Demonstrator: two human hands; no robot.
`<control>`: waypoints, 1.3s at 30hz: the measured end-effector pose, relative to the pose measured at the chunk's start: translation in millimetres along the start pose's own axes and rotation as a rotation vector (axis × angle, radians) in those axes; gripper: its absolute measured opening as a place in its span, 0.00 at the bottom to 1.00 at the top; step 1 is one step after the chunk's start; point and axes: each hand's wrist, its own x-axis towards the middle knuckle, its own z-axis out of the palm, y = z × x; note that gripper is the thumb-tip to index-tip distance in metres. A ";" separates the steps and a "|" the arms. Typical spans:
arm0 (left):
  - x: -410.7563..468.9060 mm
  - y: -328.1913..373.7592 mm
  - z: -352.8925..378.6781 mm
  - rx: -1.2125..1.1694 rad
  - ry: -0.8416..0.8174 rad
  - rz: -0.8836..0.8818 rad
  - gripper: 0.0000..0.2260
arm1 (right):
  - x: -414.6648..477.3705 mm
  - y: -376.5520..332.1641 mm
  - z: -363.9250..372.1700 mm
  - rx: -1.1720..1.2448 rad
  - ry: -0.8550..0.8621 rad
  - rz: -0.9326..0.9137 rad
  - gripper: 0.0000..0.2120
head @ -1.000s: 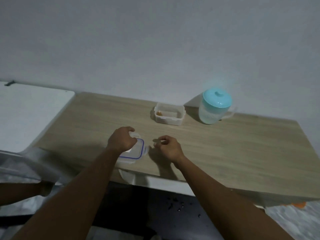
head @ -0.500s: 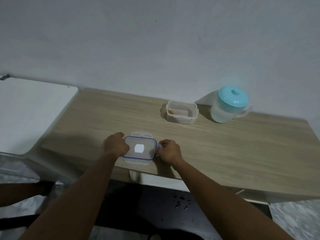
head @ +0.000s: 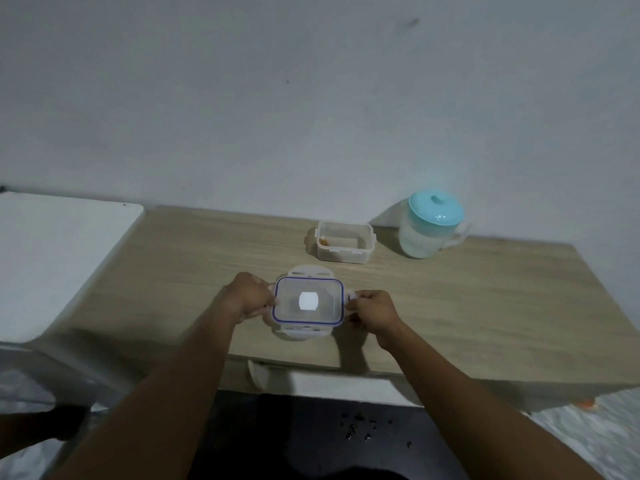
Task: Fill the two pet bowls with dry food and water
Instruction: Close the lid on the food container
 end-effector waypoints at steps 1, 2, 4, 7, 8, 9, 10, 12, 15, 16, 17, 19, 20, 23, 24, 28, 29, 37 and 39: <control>-3.6 8.1 7.2 -0.020 -0.015 0.014 0.09 | -0.8 -1.3 -9.4 0.039 0.014 0.001 0.10; -5.6 14.7 13.0 -0.031 -0.027 0.029 0.09 | -1.4 -2.7 -17.9 0.080 0.025 0.002 0.10; -10.9 25.0 22.1 -0.042 -0.043 0.086 0.09 | -4.2 -4.9 -34.0 0.156 0.044 -0.004 0.08; -18.5 39.5 37.2 -0.072 -0.082 0.177 0.05 | -10.3 -8.6 -55.6 0.278 0.088 -0.033 0.07; -20.7 43.4 41.8 -0.099 -0.095 0.205 0.05 | -11.2 -9.9 -61.9 0.316 0.094 -0.057 0.08; -21.8 46.2 45.7 -0.128 -0.101 0.227 0.06 | -12.4 -11.2 -67.6 0.348 0.093 -0.089 0.09; -22.2 48.0 49.0 -0.155 -0.108 0.240 0.07 | -12.5 -12.2 -71.9 0.370 0.094 -0.124 0.09; -22.0 48.9 54.5 -0.205 -0.116 0.235 0.10 | -12.1 -13.6 -79.3 0.400 0.115 -0.184 0.08; -22.9 47.7 59.3 -0.307 -0.125 0.201 0.09 | -11.9 -15.2 -84.1 0.485 0.115 -0.196 0.07; -22.8 46.6 60.8 -0.383 -0.146 0.178 0.08 | -12.3 -15.3 -84.1 0.513 0.100 -0.193 0.07; -22.8 45.6 62.0 -0.459 -0.167 0.156 0.07 | -13.0 -15.1 -83.8 0.532 0.091 -0.191 0.07; -22.1 43.5 63.6 -0.573 -0.184 0.120 0.08 | -11.7 -12.9 -83.2 0.545 0.102 -0.178 0.09; -20.1 42.7 64.0 -0.627 -0.181 0.102 0.08 | -11.3 -13.2 -82.5 0.550 0.110 -0.167 0.11; -14.8 39.4 66.5 -0.721 -0.109 0.092 0.03 | -7.8 -14.2 -79.7 0.655 0.087 -0.108 0.10; -10.8 36.6 68.7 -0.683 -0.057 0.107 0.05 | -7.0 -14.8 -78.1 0.689 0.071 -0.099 0.08; 1.8 30.1 73.3 -0.452 0.056 0.192 0.26 | 3.3 -16.4 -72.2 0.500 0.041 -0.200 0.07; 4.0 30.4 72.1 -0.456 0.046 0.186 0.31 | 7.8 -17.5 -72.7 0.414 0.060 -0.215 0.10; 43.6 83.2 70.8 -0.489 0.111 0.184 0.19 | 71.0 -63.4 -73.9 0.121 0.190 -0.220 0.16; 62.2 97.9 74.4 -0.468 0.196 0.187 0.19 | 97.0 -71.3 -69.0 0.057 0.236 -0.227 0.13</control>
